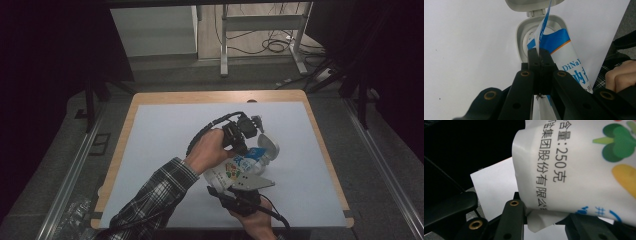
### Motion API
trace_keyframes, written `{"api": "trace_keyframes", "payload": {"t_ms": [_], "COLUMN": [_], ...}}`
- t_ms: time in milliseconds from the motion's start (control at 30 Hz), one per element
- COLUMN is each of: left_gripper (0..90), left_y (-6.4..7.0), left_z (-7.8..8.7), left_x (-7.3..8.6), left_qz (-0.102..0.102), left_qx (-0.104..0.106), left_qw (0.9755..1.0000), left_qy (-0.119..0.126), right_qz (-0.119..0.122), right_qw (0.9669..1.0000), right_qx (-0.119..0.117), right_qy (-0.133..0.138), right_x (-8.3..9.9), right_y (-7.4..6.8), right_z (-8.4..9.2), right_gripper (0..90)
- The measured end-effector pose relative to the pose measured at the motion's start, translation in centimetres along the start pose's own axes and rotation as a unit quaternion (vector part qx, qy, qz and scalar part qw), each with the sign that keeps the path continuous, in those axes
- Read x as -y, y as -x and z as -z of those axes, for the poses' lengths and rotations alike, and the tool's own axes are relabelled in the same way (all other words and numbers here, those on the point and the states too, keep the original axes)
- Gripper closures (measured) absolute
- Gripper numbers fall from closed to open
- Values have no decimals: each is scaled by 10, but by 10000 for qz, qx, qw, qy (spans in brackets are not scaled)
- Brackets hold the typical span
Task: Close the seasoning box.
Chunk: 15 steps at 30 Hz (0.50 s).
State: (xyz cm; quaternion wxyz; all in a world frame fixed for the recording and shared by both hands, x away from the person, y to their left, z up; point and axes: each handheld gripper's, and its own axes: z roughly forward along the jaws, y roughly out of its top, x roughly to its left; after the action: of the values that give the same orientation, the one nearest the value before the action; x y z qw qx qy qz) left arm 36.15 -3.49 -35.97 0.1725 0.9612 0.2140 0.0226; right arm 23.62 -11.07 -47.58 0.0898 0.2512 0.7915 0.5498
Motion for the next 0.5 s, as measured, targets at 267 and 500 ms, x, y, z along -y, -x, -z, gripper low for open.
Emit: {"api": "trace_keyframes", "payload": {"t_ms": [267,500], "left_gripper": [900,900], "left_y": [0,0], "left_z": [1,2], "left_x": [-1,-2], "left_qz": [-25,-43], "left_qx": [-2,3], "left_qw": [10000,10000], "left_qy": [-43,-72], "right_qz": [-5,45], "right_qw": [10000,10000], "right_qx": [-4,1], "right_qy": [-9,38], "right_x": [-1,-1], "right_y": [-1,0], "right_z": [1,1], "right_gripper": [745,745]}}
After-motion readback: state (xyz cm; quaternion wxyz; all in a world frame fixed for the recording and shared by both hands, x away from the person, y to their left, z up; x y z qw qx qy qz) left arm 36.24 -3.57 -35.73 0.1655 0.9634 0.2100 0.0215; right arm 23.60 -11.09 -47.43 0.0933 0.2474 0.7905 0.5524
